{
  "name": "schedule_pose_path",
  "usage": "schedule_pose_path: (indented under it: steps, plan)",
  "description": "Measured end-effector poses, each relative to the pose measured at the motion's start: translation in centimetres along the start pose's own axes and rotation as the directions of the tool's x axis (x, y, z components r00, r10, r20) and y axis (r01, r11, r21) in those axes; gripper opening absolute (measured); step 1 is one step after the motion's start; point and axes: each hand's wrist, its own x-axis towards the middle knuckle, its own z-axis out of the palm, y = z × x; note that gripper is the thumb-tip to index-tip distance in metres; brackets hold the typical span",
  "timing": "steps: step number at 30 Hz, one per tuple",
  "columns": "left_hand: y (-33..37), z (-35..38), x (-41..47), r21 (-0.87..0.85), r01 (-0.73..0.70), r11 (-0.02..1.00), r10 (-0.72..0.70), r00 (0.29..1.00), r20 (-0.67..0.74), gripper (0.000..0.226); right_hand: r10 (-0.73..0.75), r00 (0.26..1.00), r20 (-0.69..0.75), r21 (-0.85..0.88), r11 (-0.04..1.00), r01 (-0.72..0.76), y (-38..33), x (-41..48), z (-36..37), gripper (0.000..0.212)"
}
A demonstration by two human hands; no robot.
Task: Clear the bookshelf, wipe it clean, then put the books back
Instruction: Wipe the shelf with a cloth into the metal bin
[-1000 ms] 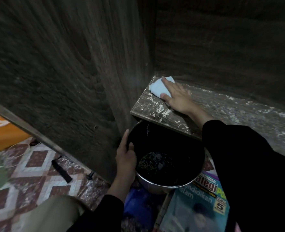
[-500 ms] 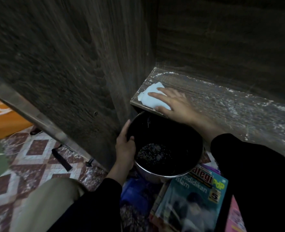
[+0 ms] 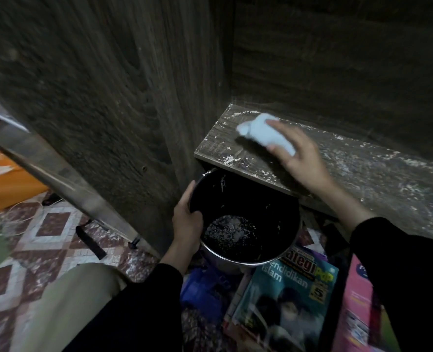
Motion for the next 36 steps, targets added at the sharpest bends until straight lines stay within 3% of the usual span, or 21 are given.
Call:
schedule_pose_path:
  steps: [3,6,9,15,22,30,33,36]
  plan:
    - [-0.2,-0.3,0.2,0.025,-0.007,1.0,0.007,1.0,0.0,0.084,0.155,0.977,-0.146,-0.14,0.974,-0.176,2.0,0.6,-1.8,0.044]
    - [0.1,-0.2,0.1,-0.01,0.015,1.0,-0.015,1.0,0.001,0.075,0.291,0.94,-0.178,-0.357,0.871,-0.337,4.1,0.2,-2.7,0.045]
    - [0.8,0.1,-0.4,-0.034,-0.033,0.999,0.032,0.999,-0.006,0.054,0.268,0.954,-0.131,-0.552,0.78,-0.295,4.6,-0.5,-1.6,0.045]
    - [0.7,0.3,-0.3,0.062,-0.096,0.993,0.099,0.993,-0.06,0.035,0.189,0.981,-0.035,-0.615,0.77,-0.17,1.7,-0.8,1.6,0.047]
    - [0.4,0.3,-0.2,0.068,-0.12,0.99,0.124,0.991,-0.057,0.034,0.097,0.959,0.266,-0.591,0.802,0.082,-1.1,-1.0,3.8,0.051]
    - [0.1,0.5,0.1,0.097,-0.138,0.986,0.144,0.988,-0.051,0.033,-0.16,0.854,0.496,-0.294,0.894,0.338,-1.5,-2.7,2.4,0.04]
    - [0.1,0.4,0.2,0.084,-0.123,0.989,0.128,0.99,-0.056,0.033,-0.125,0.881,0.455,-0.155,0.964,0.217,-1.8,-2.5,1.7,0.039]
    - [0.0,0.3,0.3,0.075,-0.091,0.993,0.097,0.993,-0.074,0.034,-0.071,0.972,0.224,-0.029,0.996,0.079,-1.0,-0.7,0.6,0.042]
